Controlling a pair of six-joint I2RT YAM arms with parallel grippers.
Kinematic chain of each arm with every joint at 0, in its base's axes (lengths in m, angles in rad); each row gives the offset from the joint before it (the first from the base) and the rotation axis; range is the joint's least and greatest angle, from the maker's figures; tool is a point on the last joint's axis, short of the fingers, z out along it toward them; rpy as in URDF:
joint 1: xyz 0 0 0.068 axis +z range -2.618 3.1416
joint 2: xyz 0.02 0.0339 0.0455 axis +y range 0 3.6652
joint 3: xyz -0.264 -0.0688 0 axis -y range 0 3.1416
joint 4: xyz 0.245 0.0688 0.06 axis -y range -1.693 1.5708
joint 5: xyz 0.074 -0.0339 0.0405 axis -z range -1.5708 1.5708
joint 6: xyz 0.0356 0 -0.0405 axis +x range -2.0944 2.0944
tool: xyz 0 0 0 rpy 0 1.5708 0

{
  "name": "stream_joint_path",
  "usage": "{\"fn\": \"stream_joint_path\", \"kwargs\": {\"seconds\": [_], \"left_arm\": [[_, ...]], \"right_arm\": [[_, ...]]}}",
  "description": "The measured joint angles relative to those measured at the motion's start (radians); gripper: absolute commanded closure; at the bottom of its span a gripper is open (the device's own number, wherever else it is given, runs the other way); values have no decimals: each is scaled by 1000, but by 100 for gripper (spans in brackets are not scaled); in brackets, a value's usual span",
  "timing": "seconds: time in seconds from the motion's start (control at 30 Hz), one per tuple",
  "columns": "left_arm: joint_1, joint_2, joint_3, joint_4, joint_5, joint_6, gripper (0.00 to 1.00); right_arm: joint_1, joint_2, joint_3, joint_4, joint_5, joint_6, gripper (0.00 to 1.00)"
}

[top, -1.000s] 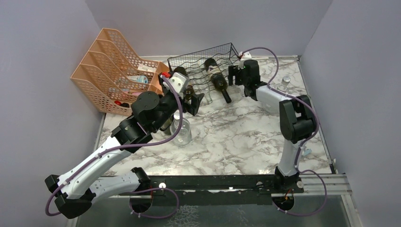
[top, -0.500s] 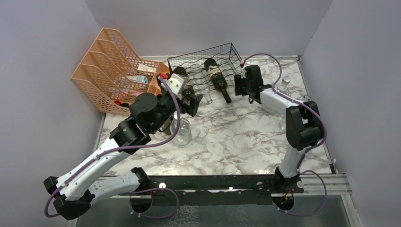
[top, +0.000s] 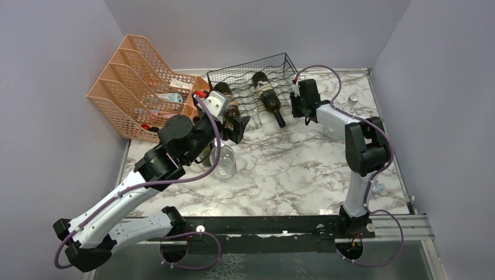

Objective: Put the wine bottle on the wine rack

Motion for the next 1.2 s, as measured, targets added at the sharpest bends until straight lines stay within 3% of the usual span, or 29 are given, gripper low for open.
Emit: {"fn": "stream_joint_path", "kwargs": {"seconds": [0.33,0.4,0.57,0.7,1.0,1.2], "left_arm": [[0,0,0,0,0,0,1],[0,0,0,0,0,-2,1],[0,0,0,0,0,-3,1],[0,0,0,0,0,-3,1],[0,0,0,0,0,-3,1],[0,0,0,0,0,-4,1]], "right_arm": [[-1,38,55,8,3,-48,76],[-1,40,58,8,6,-49,70],[-2,35,61,8,13,-31,45],[-9,-14,61,6,22,6,38],[-27,-127,158,12,55,78,38],[-35,-52,306,-3,67,96,48]]}}
